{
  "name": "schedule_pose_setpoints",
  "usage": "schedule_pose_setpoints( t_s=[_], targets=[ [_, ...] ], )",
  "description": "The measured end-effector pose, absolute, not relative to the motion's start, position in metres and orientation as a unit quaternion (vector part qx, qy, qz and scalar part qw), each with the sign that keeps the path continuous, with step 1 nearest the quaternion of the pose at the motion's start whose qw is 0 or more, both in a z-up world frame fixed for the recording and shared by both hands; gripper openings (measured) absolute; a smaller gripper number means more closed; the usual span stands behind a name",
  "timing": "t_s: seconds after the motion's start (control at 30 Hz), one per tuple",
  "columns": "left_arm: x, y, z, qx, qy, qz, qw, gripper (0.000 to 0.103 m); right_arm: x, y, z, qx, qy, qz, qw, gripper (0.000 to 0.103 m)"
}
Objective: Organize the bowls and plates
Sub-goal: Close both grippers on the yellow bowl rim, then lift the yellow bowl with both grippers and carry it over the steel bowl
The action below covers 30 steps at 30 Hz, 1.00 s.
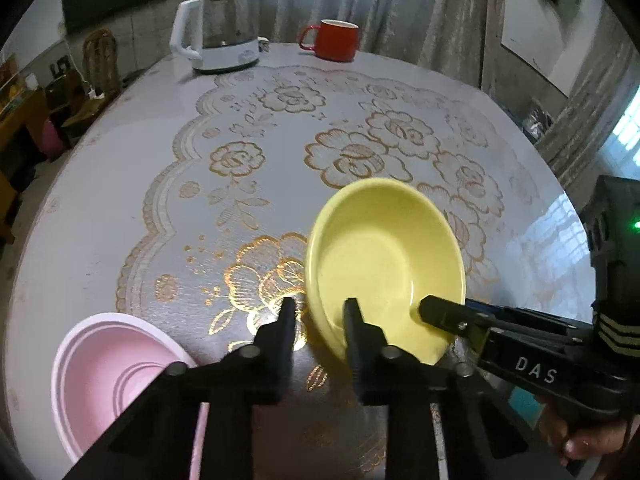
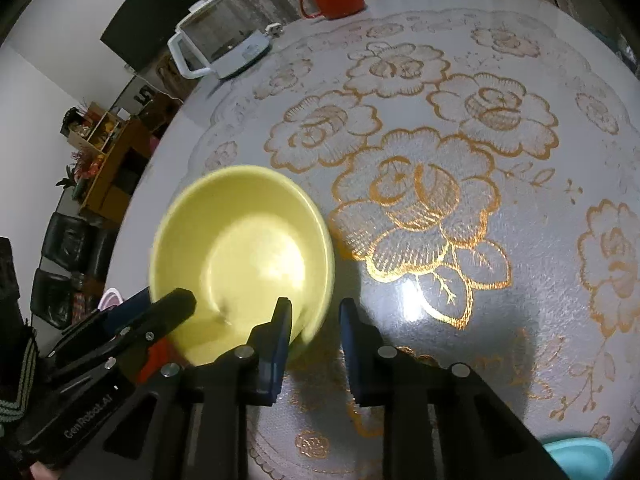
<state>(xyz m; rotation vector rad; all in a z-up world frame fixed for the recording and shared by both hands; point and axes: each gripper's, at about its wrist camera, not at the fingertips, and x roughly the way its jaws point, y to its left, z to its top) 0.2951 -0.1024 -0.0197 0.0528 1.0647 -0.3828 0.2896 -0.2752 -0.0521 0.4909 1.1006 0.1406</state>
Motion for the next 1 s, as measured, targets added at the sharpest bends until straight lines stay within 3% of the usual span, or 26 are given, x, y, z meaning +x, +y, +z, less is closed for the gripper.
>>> schedule_pose_setpoints(
  t_s=[0.1,0.23,1.0],
  targets=[
    [0.292,-0.106,-0.021,0.030,0.501,-0.189,0.844,0.015,0.289,-0.274,-0.053,0.227,0.521,0.063,0.821,0.023],
    [0.283,-0.107,-0.019,0.032,0.493,-0.191,0.848,0.015,0.287,-0.270,-0.050,0.213,0.521,0.067,0.824,0.015],
    [0.206,-0.086,0.014,0.004,0.446,-0.201,0.872,0.015,0.207,-0.261,-0.001,0.225,0.462,0.086,0.854,0.015]
  ],
)
